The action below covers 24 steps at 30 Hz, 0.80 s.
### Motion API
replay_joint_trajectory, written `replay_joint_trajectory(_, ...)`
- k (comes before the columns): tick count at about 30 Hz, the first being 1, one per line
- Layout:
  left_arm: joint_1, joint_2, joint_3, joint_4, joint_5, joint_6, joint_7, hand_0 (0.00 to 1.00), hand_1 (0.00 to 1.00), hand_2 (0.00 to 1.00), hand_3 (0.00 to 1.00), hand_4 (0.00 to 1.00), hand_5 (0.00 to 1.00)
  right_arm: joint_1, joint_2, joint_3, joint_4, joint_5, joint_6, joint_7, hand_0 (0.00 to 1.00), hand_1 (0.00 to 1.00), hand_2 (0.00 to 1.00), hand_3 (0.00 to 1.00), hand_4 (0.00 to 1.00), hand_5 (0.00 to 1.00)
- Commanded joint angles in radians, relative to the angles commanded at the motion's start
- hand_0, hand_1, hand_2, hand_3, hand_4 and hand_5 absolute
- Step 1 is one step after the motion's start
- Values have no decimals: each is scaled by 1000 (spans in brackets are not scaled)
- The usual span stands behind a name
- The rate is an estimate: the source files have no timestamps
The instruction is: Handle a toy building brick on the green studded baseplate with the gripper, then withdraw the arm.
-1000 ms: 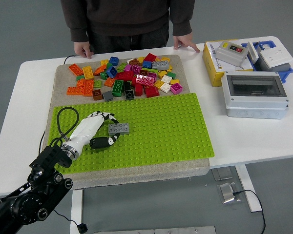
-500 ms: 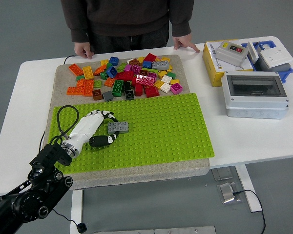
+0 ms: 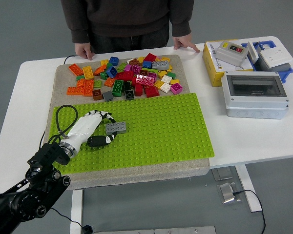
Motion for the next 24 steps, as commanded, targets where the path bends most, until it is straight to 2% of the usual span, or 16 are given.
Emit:
replay_joint_trajectory(14,1,15,24,-24,3,-8,8,985,900,862,594,618,252,1,-2,2,0,1,-1,2,656,655,685,517,412,705)
replay_joint_trajectory(24,-3,7,19,-6,5,-7,8,986,900,863,594,620,254,1,0,1,0,2,-1,2,656,655,684,517,412,704)
